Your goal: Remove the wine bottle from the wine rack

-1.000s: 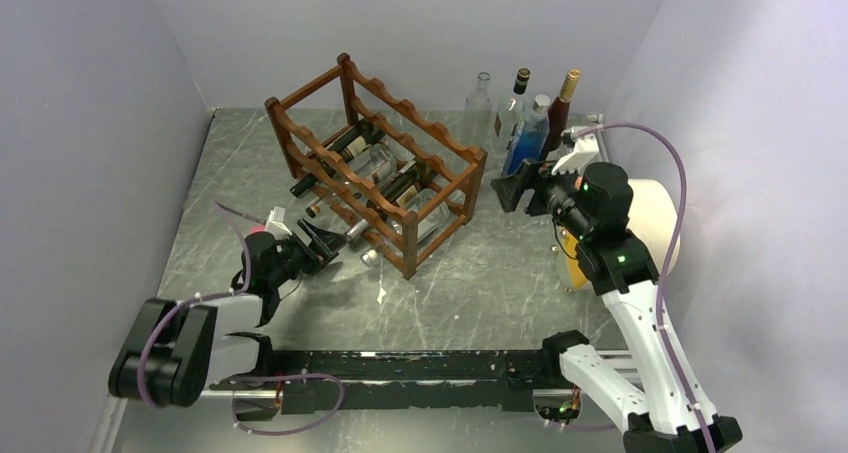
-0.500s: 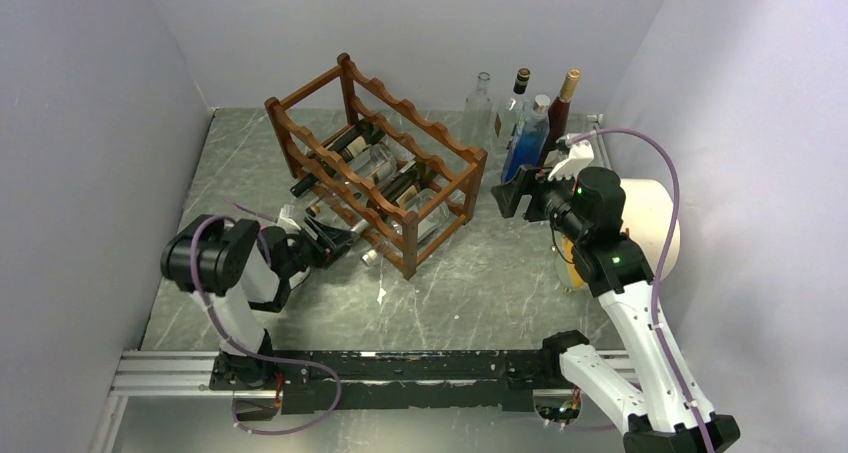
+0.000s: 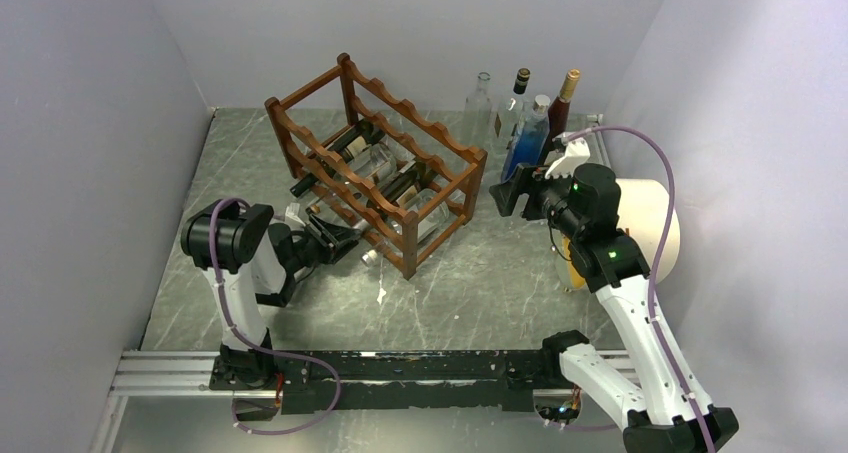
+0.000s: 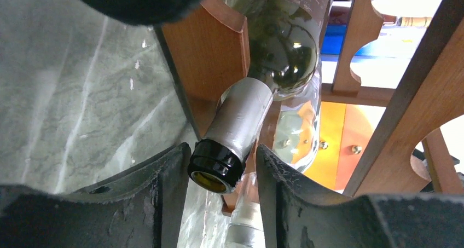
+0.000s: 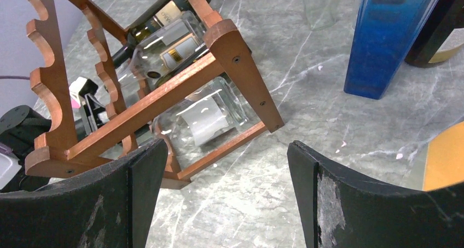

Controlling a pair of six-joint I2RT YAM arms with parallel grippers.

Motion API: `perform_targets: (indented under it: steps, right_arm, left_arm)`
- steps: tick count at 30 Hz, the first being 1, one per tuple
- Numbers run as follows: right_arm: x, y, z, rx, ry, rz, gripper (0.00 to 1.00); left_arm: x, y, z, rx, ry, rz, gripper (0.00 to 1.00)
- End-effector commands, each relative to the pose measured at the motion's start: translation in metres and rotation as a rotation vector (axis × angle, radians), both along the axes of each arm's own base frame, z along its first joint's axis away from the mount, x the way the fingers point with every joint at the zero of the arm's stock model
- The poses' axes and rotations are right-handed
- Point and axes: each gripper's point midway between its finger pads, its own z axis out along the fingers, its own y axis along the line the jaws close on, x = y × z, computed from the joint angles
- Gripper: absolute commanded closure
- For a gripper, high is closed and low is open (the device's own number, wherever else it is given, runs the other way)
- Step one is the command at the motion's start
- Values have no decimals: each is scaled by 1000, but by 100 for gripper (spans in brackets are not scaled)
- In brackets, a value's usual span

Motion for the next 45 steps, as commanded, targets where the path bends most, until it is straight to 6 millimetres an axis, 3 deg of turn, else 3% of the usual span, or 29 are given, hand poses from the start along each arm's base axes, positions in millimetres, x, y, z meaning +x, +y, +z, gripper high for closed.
perform_targets:
  steps: [1, 6, 14, 19, 25, 28, 32, 35, 41, 45]
  right_arm:
    - [3, 0, 8, 11, -28, -3, 15]
    - [2, 0, 12, 12, -38, -4, 15]
    - [0, -1, 14, 8, -36, -6, 15]
    - [-1, 4, 14, 12, -33, 28, 15]
    - [-3, 27, 21, 48, -50, 147, 15]
    - [-3, 42, 34, 49, -72, 188, 15]
    - [-2, 72, 46, 20, -100, 244, 15]
    - [-4, 109, 56, -30, -109, 326, 15]
    - [-11, 193, 30, -235, -29, 475, 14]
    - [-10, 231, 5, -376, 23, 510, 16]
  left_arm:
    - [11, 5, 17, 102, -227, 21, 47]
    - [15, 0, 26, 104, -269, -13, 49]
    - [9, 9, 35, 88, -321, 9, 77]
    - [-1, 25, 44, 75, -343, 33, 86]
    - [-7, 33, 55, 74, -329, 17, 92]
    - [-10, 35, 65, 67, -332, 10, 93]
    - [-15, 34, 69, 68, -298, -13, 93]
    - [-19, 32, 73, 46, -290, -25, 93]
    - [-28, 31, 74, 0, -270, -23, 93]
    - [-33, 33, 66, 4, -244, -18, 93]
